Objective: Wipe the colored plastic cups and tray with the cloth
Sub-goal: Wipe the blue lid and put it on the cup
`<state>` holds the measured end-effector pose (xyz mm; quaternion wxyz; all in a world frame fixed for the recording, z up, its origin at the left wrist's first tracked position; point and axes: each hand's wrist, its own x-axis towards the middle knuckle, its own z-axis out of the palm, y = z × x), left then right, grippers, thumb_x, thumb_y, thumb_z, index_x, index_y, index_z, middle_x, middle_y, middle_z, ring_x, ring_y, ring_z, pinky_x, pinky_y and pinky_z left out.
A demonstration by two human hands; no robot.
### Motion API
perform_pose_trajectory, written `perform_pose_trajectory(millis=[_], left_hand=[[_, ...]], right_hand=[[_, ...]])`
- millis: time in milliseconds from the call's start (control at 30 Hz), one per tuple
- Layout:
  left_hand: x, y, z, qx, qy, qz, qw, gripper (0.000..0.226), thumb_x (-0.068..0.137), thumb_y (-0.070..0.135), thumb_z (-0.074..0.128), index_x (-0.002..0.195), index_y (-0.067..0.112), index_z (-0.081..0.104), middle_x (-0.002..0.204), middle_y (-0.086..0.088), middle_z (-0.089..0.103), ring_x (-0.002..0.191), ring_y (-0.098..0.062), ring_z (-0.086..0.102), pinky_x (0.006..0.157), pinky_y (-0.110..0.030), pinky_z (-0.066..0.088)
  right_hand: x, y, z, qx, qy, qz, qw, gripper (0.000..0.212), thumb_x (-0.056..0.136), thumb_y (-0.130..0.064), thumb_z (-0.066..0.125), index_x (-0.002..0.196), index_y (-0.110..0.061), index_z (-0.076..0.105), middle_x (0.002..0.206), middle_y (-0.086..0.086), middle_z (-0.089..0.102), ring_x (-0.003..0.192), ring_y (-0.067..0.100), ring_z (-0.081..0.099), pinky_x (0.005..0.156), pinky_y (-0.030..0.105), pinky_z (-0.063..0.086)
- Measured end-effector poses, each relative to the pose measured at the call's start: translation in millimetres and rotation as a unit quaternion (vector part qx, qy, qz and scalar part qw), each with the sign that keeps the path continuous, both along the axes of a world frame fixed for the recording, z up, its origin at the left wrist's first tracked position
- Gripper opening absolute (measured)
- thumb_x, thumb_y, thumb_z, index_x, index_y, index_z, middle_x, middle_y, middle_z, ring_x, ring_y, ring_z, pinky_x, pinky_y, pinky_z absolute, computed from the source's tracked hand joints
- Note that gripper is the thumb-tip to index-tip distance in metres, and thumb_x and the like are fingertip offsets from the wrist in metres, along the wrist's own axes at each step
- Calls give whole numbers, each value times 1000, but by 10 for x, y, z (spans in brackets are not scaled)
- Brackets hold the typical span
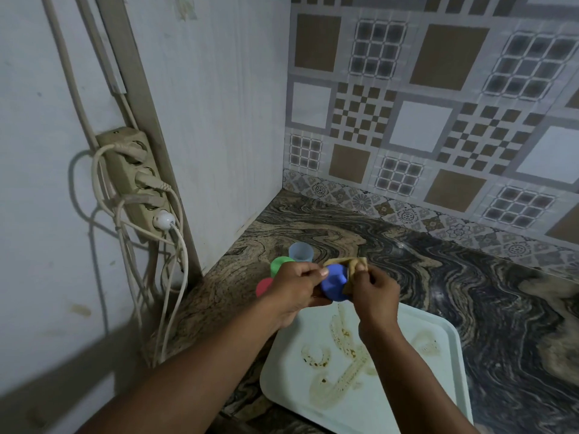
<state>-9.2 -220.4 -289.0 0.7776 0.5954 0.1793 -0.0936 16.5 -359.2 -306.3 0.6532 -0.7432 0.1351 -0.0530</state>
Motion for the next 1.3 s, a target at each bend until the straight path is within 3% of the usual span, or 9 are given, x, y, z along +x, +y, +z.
perform_pose_trajectory(millis=[100,200,367,433,600,733,933,1100,1300], left_hand=[[-13,32,-20,-16,-10,11,1000,26,99,8,58,123,-1,64,126,-22,64,106,-32,67,68,-35,63],[8,116,-18,-51,-5,30,998,21,101,6,55,118,0,66,124,-21,66,108,-33,66,72,-36,63],[117,149,-47,-67,-17,96,993,18,100,3,54,111,-1,67,126,-27,65,107,-35,65,79,-38,58],[151,208,-82,-82,-17,149,985,16,100,1,53,107,-1,67,127,-25,63,109,-33,63,83,-39,54],[246,205,-64,-114,-27,195,974,16,100,1,55,100,6,69,122,-20,66,112,-31,64,85,-39,53],[285,-53,-155,-36,-24,196,980,15,97,9,62,92,22,70,114,-12,70,105,-29,68,93,-47,57],[164,104,-121,163,-95,-3,982,21,95,21,68,113,30,63,113,-6,72,99,-19,68,77,-32,53],[152,284,53,62,-20,-118,991,24,97,22,66,117,11,68,92,-8,73,65,-17,68,57,-25,50],[150,190,45,-49,-29,-68,996,15,98,9,61,110,1,63,91,-16,71,68,-21,72,61,-24,57]], right_hand=[[110,-96,13,94,63,-111,987,25,99,-23,54,81,-13,69,90,20,71,74,29,63,75,44,57],[-44,-152,104,-17,-109,-5,994,20,101,-14,55,109,-17,72,85,2,71,66,13,58,62,27,48],[-288,-127,-197,-321,-320,222,863,38,96,-2,63,131,-16,68,137,-8,62,123,4,58,99,13,47],[-266,-232,-307,-363,-333,245,835,47,88,11,62,124,-17,72,135,-5,65,120,7,63,97,20,53],[-265,-187,-50,-85,-133,78,984,28,99,-3,55,106,-22,75,80,2,72,56,1,60,54,16,46],[-227,125,174,168,-11,103,980,21,104,-9,50,107,-6,71,78,19,70,63,19,67,58,33,49],[-12,-47,142,123,42,101,986,21,104,-16,55,96,-1,68,65,24,60,45,21,50,46,29,38],[85,-150,236,22,28,168,985,26,103,-15,56,98,8,67,66,29,57,44,28,51,40,29,39],[62,-130,64,-97,-139,-18,985,16,101,-25,57,104,-21,72,83,3,74,72,26,68,65,47,58]])
